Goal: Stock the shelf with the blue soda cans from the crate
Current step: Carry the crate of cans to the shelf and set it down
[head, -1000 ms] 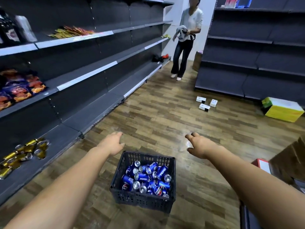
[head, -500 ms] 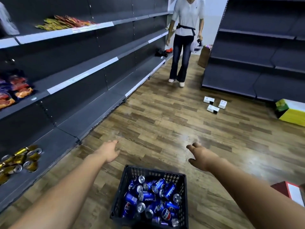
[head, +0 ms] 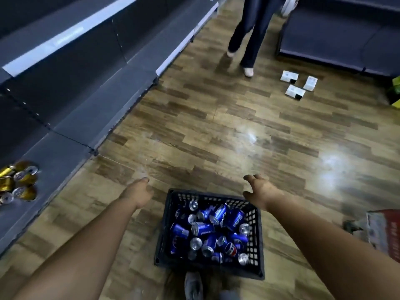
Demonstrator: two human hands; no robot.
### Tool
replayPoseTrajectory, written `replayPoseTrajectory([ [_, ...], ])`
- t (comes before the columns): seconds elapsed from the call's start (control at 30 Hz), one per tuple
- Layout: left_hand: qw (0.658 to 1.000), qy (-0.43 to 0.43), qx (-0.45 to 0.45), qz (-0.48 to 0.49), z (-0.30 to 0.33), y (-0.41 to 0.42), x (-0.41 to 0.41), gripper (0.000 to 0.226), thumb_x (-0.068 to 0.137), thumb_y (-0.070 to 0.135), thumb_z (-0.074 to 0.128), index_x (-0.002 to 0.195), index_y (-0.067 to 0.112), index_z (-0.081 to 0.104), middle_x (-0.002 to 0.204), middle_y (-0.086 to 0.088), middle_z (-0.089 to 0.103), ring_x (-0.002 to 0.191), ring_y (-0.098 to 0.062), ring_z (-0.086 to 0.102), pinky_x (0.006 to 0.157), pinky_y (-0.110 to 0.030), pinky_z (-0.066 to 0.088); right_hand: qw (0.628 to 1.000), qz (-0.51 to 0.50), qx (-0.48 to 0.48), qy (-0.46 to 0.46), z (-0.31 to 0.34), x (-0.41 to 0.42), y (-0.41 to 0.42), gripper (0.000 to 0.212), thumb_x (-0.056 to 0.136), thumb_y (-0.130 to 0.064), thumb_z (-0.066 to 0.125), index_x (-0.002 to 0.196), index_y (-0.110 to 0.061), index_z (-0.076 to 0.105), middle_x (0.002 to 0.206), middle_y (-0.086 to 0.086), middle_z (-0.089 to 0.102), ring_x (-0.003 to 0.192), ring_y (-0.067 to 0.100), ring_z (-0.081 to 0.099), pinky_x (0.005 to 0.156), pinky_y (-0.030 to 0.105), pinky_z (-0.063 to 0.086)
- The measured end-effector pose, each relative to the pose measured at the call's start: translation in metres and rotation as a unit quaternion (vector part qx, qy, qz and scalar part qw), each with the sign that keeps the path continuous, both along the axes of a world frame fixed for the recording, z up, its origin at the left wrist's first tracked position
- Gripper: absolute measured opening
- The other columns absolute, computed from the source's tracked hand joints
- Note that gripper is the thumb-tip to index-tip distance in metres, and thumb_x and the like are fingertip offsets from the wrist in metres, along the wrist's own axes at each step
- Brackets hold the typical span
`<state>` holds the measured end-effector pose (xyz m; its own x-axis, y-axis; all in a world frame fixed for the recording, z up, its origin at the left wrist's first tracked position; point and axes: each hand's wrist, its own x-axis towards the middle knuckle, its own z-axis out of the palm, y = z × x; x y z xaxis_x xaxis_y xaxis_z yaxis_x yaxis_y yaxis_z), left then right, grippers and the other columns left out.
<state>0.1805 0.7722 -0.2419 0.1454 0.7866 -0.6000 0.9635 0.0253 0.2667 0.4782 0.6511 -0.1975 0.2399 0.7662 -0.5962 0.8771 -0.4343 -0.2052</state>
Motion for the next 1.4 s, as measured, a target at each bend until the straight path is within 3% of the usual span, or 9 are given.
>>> replayPoseTrajectory([
  [0.2,0.998,-0.003,-0.047,0.042,-0.083,-0.016,0.014,0.052,0.098,0.023,0.045,0.146,0.011,0.030,0.148,-0.011,0.036,0.129,-0.029,0.043,0.099,-0.032,0.040,0.993,-0.104,-0.039,0.039,-0.094,0.007,-0.019,0.054,0.096,-0.024,0.051,0.145,-0.013,0.033,0.142,0.014,0.042,0.127,0.029,0.044,0.100,0.031,0.038],
  [0.37,0.985,-0.015,-0.099,0.141,-0.151,-0.029,0.024,0.053,0.096,0.026,0.048,0.145,0.009,0.033,0.141,-0.013,0.043,0.118,-0.032,0.049,0.086,-0.030,0.041,0.979,-0.178,-0.080,0.052,-0.173,0.018,-0.043,0.051,0.096,-0.028,0.049,0.143,-0.011,0.035,0.134,0.018,0.050,0.116,0.033,0.053,0.091,0.036,0.045],
  [0.53,0.974,0.019,-0.110,0.197,-0.221,-0.042,0.030,0.052,0.097,0.024,0.048,0.144,0.006,0.033,0.142,-0.015,0.043,0.121,-0.033,0.047,0.087,-0.033,0.040,0.953,-0.277,-0.092,0.079,-0.252,0.026,-0.071,0.043,0.093,-0.025,0.052,0.133,-0.012,0.045,0.120,0.017,0.060,0.103,0.033,0.059,0.083,0.039,0.049],
  [0.77,0.972,0.029,-0.073,0.222,-0.309,-0.058,0.025,0.059,0.094,0.024,0.054,0.148,0.017,0.029,0.144,-0.015,0.043,0.124,-0.036,0.046,0.092,-0.034,0.039,0.895,-0.438,-0.060,0.061,-0.355,0.046,-0.106,0.047,0.084,-0.021,0.062,0.126,-0.006,0.047,0.122,0.018,0.054,0.102,0.034,0.058,0.090,0.049,0.051],
  [0.9,0.966,0.035,-0.066,0.248,-0.349,-0.061,0.027,0.053,0.090,0.019,0.056,0.140,0.014,0.040,0.132,-0.019,0.053,0.114,-0.039,0.051,0.088,-0.035,0.041,0.890,-0.450,-0.069,-0.006,-0.390,0.056,-0.112,0.053,0.086,-0.021,0.063,0.129,0.000,0.041,0.129,0.022,0.043,0.114,0.039,0.048,0.095,0.045,0.044],
  [1.0,0.960,0.045,-0.038,0.274,-0.369,-0.057,0.028,0.046,0.087,0.017,0.057,0.132,0.011,0.049,0.126,-0.021,0.057,0.110,-0.040,0.054,0.091,-0.040,0.045,0.873,-0.484,-0.055,-0.002,-0.411,0.060,-0.112,0.045,0.085,-0.021,0.063,0.121,0.000,0.047,0.121,0.024,0.052,0.104,0.039,0.055,0.086,0.044,0.048],
  [1.17,0.940,0.052,-0.040,0.336,-0.388,-0.042,0.025,0.053,0.091,0.016,0.055,0.141,0.011,0.038,0.134,-0.019,0.050,0.116,-0.039,0.052,0.088,-0.039,0.043,0.866,-0.493,-0.072,-0.036,-0.428,0.067,-0.107,0.052,0.088,-0.028,0.059,0.128,-0.001,0.043,0.126,0.025,0.049,0.108,0.042,0.053,0.092,0.048,0.048],
  [1.27,0.936,0.032,-0.040,0.347,-0.394,-0.035,0.022,0.042,0.091,0.018,0.056,0.131,0.009,0.048,0.124,-0.019,0.057,0.108,-0.038,0.056,0.084,-0.038,0.043,0.863,-0.493,-0.089,-0.063,-0.436,0.071,-0.102,0.054,0.088,-0.032,0.060,0.129,0.000,0.043,0.130,0.024,0.046,0.120,0.042,0.045,0.097,0.047,0.041],
  [1.4,0.935,0.018,-0.024,0.355,-0.401,-0.032,0.014,0.026,0.091,0.020,0.058,0.114,0.009,0.056,0.112,-0.016,0.062,0.099,-0.033,0.059,0.082,-0.037,0.044,0.838,-0.541,-0.068,-0.021,-0.449,0.073,-0.102,0.047,0.087,-0.031,0.065,0.120,-0.004,0.045,0.119,0.019,0.057,0.108,0.039,0.056,0.089,0.044,0.048],
])
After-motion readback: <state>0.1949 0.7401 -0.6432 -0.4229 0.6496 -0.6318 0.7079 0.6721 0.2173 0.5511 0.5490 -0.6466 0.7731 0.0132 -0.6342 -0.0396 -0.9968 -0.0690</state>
